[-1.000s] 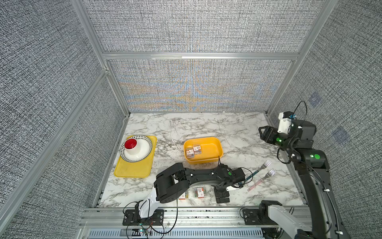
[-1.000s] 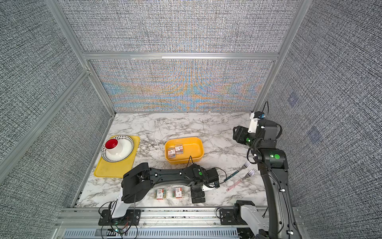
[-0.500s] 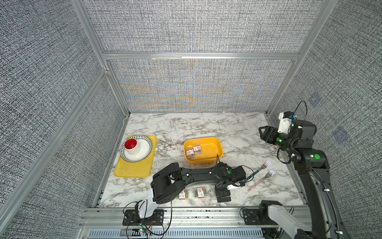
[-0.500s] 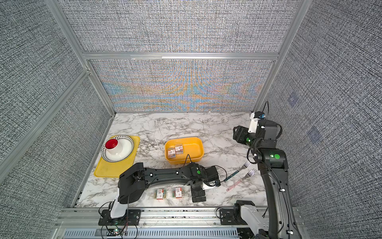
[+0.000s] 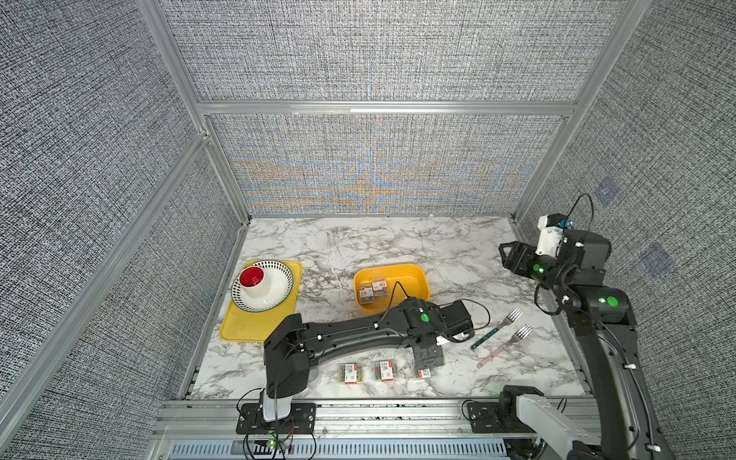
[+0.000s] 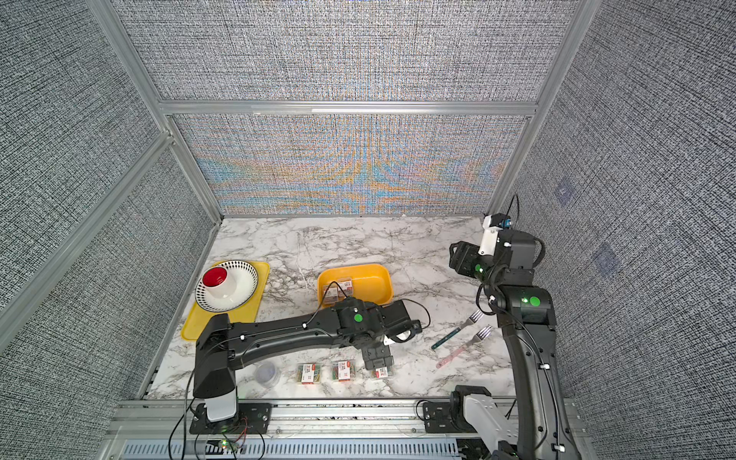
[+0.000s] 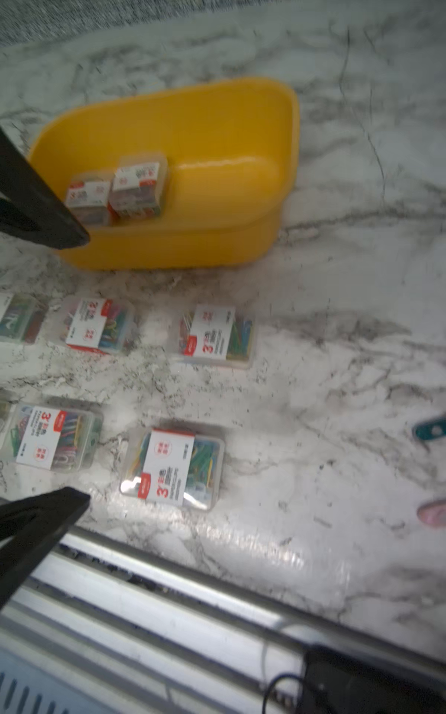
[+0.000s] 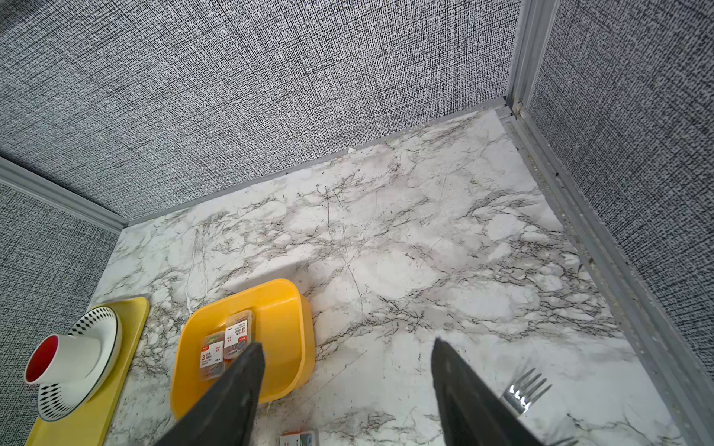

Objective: Take the paper clips out of the storage box
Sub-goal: Place the boxed paper clips at the center of the board.

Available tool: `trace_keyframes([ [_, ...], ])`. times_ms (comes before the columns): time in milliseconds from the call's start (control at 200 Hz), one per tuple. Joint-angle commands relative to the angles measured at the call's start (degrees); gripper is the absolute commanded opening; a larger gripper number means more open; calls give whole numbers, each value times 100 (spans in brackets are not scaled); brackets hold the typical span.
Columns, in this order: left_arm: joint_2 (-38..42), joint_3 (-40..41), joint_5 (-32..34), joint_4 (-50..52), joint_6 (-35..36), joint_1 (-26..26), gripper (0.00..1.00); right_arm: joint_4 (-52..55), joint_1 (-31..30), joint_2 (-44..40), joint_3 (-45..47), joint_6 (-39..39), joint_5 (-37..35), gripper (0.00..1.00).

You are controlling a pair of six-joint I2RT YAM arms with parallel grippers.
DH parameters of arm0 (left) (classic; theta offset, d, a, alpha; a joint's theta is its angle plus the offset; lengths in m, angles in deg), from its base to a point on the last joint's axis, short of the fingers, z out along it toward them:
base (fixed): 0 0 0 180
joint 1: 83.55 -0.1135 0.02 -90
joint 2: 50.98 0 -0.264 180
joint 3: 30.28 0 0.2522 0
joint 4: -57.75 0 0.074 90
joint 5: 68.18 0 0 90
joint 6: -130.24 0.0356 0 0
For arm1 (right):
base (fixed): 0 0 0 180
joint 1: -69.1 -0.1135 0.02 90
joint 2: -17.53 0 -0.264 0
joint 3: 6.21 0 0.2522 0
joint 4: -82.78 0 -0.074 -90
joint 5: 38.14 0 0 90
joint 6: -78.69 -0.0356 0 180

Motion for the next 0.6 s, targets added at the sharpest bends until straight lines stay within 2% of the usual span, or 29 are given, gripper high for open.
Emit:
trace_keyframes([
  [0, 394, -79, 1295, 333, -816, -425, 100, -118, 9, 19, -87, -46, 76, 71],
  [195, 1737, 627, 1632, -205, -1652, -1282, 100, -109, 4, 111, -230, -56, 210, 71],
  [470, 3207, 1460, 2351, -553, -1784, -2200, 96, -4, 7, 472, -382, -94, 658, 70],
  [596, 3911, 1972, 1973, -1011, -1875, -2913, 95, -67, -25, 670, -329, -250, 889, 66],
])
